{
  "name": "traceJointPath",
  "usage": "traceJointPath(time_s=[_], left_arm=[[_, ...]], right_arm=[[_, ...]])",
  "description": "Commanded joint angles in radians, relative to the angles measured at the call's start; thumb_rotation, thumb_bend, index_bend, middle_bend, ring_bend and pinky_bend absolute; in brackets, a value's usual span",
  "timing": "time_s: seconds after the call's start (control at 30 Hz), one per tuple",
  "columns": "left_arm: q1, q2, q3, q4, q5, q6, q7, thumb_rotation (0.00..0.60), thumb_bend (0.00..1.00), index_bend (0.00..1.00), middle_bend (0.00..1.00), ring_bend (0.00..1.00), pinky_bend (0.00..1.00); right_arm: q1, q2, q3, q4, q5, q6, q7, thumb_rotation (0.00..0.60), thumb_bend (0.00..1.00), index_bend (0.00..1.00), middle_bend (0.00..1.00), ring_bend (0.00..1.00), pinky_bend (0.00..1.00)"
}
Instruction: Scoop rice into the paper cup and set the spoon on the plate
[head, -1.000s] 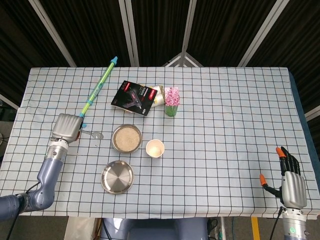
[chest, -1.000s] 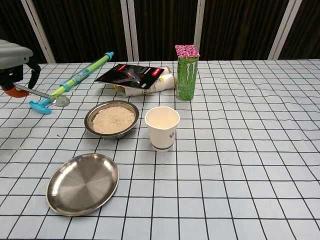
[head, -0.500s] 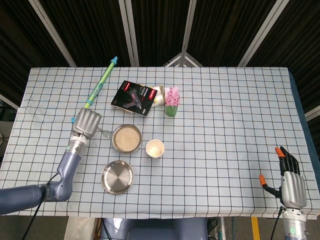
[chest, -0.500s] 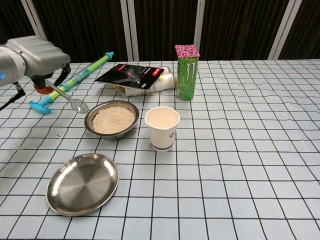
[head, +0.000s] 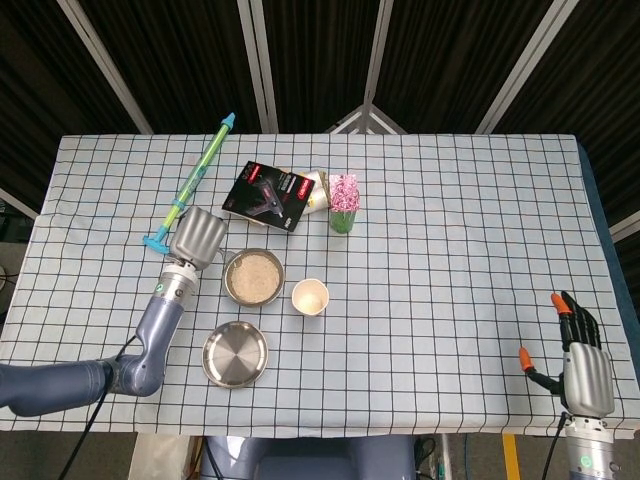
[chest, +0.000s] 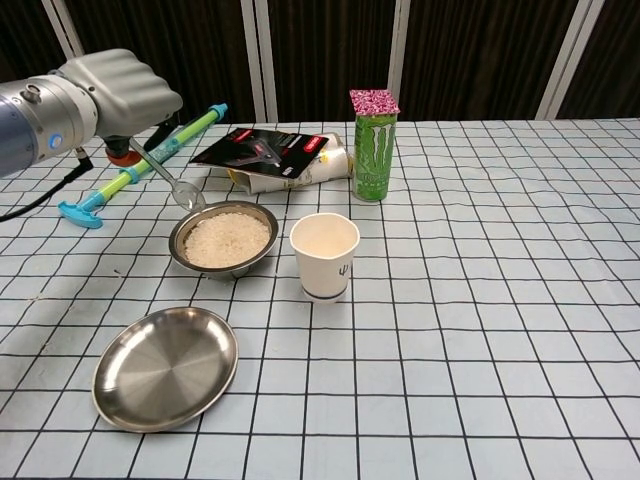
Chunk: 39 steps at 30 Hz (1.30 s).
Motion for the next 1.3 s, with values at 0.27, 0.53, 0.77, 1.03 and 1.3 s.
traceJointPath(time_s=[0.27, 0.53, 0.77, 1.03, 1.3], left_arm=[[-0.029, -0.036, 0.057, 0.072, 0.077, -0.018, 0.043, 0.600, 0.48, 0.70, 0.97, 1.00, 1.00], [-0.054, -0.068, 0.058, 0.103, 0.123, -0.033, 0.046, 0.600, 0.48, 0.70, 0.97, 1.00, 1.00], [-0.067, -0.072, 0.093, 0.112, 0.152, -0.040, 0.105, 0.600, 0.48, 0.70, 0.97, 1.00, 1.00], [-0.073, -0.096, 0.122, 0.131, 0.178, -0.062, 0.133, 0.600, 0.49, 0.70, 0.97, 1.00, 1.00], [-0.071, -0.116, 0.119, 0.135, 0.188, -0.064, 0.125, 0.600, 0.49, 0.70, 0.97, 1.00, 1.00]], right_arm=[[0.001, -0.004, 0.003, 0.006, -0.005, 0.006, 0.006, 0.600, 0.38, 0.02, 0.00, 0.00, 0.00], [0.001, -0.009, 0.005, 0.013, -0.009, 0.012, 0.011, 0.600, 0.38, 0.02, 0.00, 0.00, 0.00], [-0.001, -0.009, 0.006, 0.013, -0.013, 0.020, 0.011, 0.600, 0.38, 0.02, 0.00, 0.00, 0.00], [-0.002, -0.012, 0.008, 0.016, -0.015, 0.027, 0.015, 0.600, 0.38, 0.02, 0.00, 0.00, 0.00], [-0.003, -0.014, 0.009, 0.022, -0.019, 0.032, 0.018, 0.600, 0.38, 0.02, 0.00, 0.00, 0.00]])
